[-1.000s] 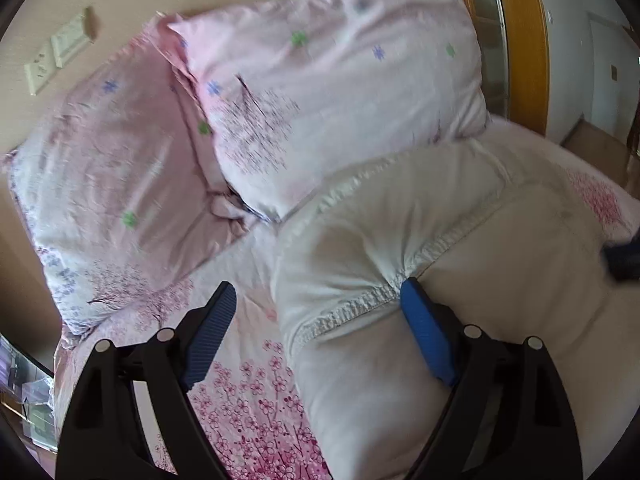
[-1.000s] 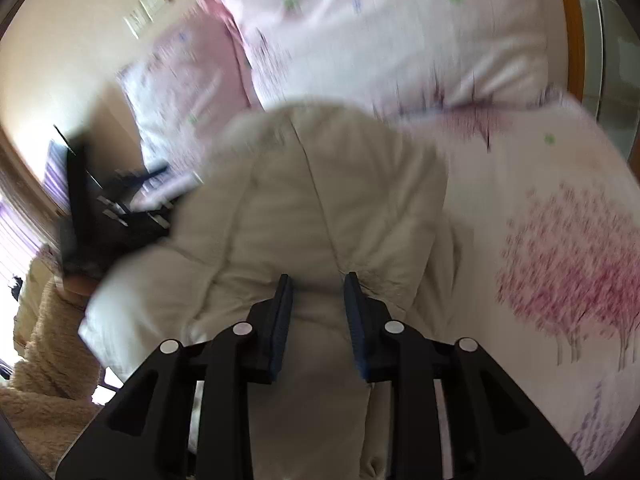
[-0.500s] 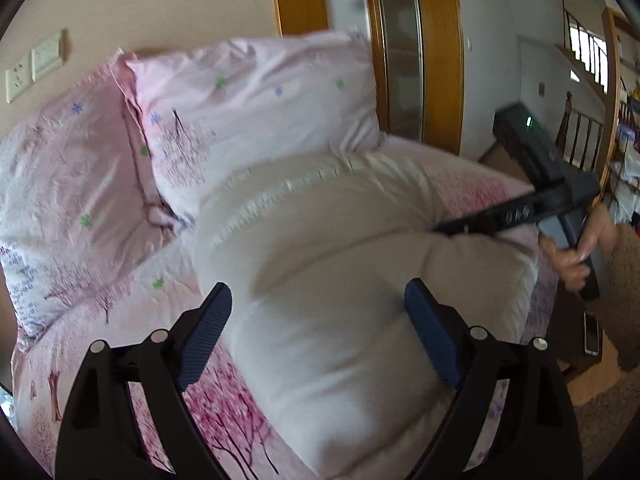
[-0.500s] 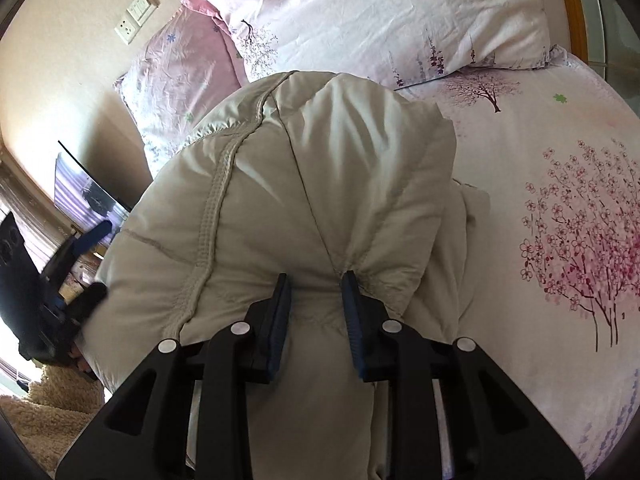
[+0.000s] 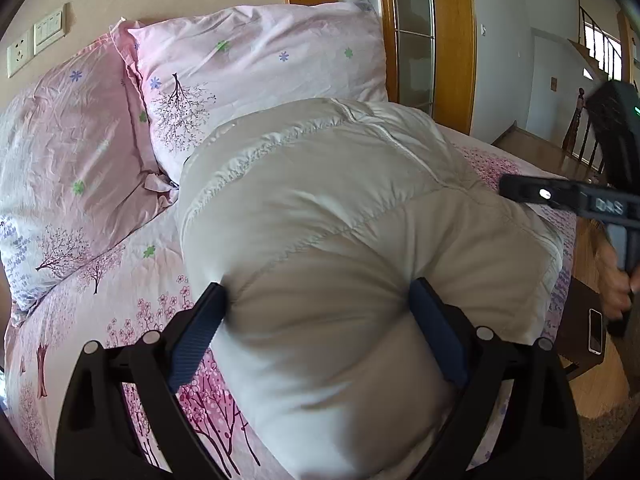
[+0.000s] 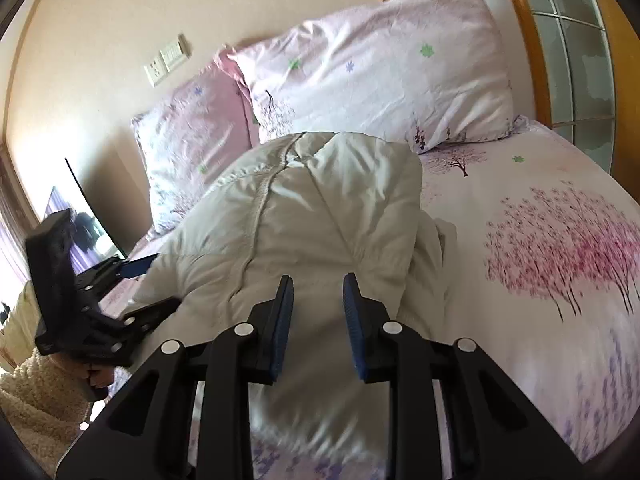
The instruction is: Fold large clothes
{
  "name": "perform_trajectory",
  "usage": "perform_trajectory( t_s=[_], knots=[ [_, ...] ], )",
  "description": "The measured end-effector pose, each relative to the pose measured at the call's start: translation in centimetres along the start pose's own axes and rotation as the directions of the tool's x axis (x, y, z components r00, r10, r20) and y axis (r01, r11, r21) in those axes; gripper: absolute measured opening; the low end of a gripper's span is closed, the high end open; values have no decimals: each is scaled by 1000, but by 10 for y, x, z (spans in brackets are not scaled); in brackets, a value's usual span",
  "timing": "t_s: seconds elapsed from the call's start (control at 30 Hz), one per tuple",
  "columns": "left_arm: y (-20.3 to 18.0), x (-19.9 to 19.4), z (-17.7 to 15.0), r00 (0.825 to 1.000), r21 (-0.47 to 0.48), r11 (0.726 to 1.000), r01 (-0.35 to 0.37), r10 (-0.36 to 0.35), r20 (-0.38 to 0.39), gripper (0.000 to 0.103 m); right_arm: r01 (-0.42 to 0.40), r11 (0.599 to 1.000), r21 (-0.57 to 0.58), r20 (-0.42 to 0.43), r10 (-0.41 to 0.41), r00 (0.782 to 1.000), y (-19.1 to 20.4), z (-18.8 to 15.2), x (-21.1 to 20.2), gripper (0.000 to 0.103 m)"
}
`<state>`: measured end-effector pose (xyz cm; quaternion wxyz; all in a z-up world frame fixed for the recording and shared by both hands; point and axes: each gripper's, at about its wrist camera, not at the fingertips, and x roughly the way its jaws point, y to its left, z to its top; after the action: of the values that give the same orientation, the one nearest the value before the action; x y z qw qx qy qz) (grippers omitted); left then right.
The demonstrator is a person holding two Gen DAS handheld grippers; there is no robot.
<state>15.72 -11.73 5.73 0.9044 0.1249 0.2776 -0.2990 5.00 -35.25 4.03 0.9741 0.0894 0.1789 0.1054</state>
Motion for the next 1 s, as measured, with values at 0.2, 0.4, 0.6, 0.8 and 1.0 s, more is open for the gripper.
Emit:
perform_trajectory(
  t_s=[0.2,0.4,0.6,0.8,1.0],
  knots=[
    [-2,-2,-3,1000,-12,1000,-4,4,9,93,131,991,0,-29,-131,991,-4,-30,6,27],
    [-6,-4,-5,999,-25,999,-20,21,31,96,149,987,64,-78,-144,986,-23,-42,28,29],
    [-3,-8,-4,999,-65,998,-25,27,39,97,162,986,44,-68,-159,985,-21,-45,32,29],
    [-9,-29,-8,995,-88,993,-77,82,58,96,181,983,33,-56,-179,982,-17,-47,30,29],
    [-19,-43,-14,984,-63,985,-161,165,71,97,195,980,44,-5,-195,981,-12,-46,18,29]
  ],
)
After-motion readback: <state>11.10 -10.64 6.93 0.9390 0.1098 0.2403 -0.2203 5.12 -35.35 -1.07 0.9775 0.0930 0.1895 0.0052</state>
